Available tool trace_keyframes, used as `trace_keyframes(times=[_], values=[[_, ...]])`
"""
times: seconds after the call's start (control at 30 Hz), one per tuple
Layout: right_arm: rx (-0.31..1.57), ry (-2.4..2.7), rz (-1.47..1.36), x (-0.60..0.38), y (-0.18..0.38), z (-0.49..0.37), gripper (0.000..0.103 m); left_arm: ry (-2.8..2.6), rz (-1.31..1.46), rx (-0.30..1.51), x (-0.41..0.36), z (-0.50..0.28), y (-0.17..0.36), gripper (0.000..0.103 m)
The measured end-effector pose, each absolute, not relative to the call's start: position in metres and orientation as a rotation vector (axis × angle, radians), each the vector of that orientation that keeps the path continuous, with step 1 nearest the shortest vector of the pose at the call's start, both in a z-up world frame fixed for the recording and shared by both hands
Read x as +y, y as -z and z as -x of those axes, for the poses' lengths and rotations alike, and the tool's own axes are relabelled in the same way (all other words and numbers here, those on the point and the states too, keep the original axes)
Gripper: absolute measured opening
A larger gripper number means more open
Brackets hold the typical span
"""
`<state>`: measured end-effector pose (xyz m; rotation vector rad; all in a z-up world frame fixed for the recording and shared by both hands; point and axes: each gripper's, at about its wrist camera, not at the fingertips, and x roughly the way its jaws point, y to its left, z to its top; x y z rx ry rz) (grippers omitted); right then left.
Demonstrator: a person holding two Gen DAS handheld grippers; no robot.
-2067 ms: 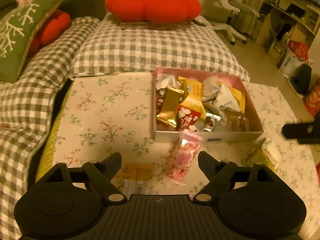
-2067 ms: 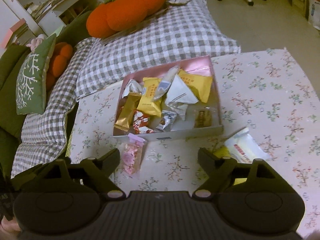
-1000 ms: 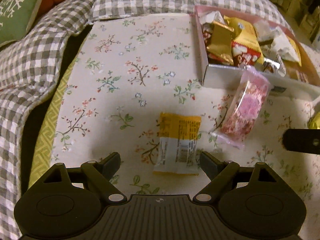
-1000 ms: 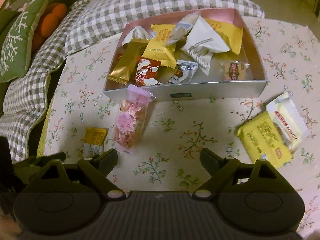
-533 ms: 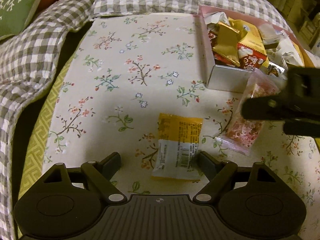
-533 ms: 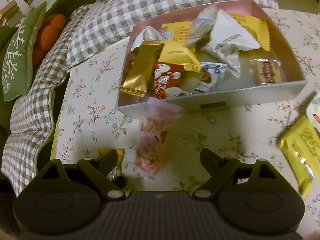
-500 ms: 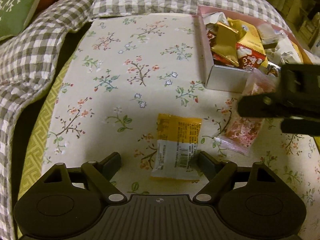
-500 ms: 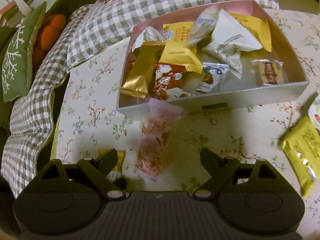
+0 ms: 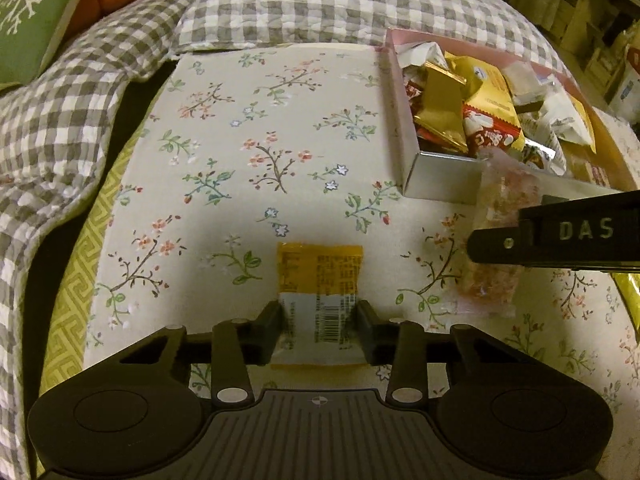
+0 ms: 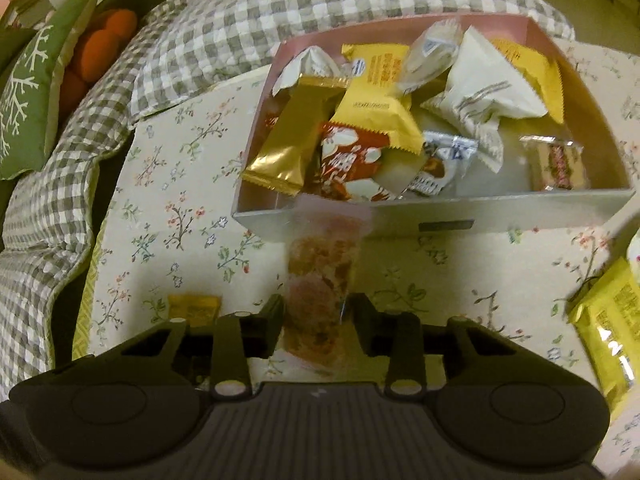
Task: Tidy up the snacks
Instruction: 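Grasp the yellow-and-white wafer packet with the left tool while the right grasps the pink cake bag, then carry the wafer packet into the box with the left tool while the right drops the pink bag in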
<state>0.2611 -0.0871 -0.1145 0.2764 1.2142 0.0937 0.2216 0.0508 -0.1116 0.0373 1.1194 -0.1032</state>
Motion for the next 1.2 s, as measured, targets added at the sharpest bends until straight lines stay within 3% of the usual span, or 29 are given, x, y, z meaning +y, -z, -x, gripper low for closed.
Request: trace_keyframes(times=[1.2], values=[[1.278,-0.151,-0.284,-0.141,0.069,-0.235,0.029,0.187,-0.077,0.999,0.026,-0.207,0.071,0.037]])
